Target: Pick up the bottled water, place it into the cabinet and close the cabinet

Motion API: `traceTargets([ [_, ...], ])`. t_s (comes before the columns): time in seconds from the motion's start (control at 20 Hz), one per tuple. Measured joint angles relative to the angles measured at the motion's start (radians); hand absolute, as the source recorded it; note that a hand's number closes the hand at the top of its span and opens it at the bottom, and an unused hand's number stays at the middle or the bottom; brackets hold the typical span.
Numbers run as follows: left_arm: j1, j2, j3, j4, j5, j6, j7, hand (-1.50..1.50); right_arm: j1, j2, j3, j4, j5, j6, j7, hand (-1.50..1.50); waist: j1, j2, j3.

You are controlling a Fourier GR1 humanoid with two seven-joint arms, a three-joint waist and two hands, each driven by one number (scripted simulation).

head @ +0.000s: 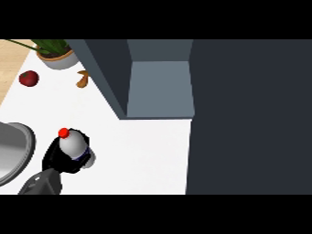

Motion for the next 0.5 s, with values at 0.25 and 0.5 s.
traceTargets([
  [0.25, 0.035, -0.029, 0.024, -0.032, 0.035, 0.073, -0.077, 1.5, 0.013, -0.003, 0.001, -0.014, -0.004, -0.005, 0.003, -1.5, 0.002, -0.003, 0.002],
  [0.5, 0.045, -0.047, 0.039, -0.059, 0.094, 0.073, -0.053, 1.5, 0.03, 0.002, 0.021, -0.033, 0.008, -0.02, 0.013, -1.5, 0.005, -0.003, 0.002],
])
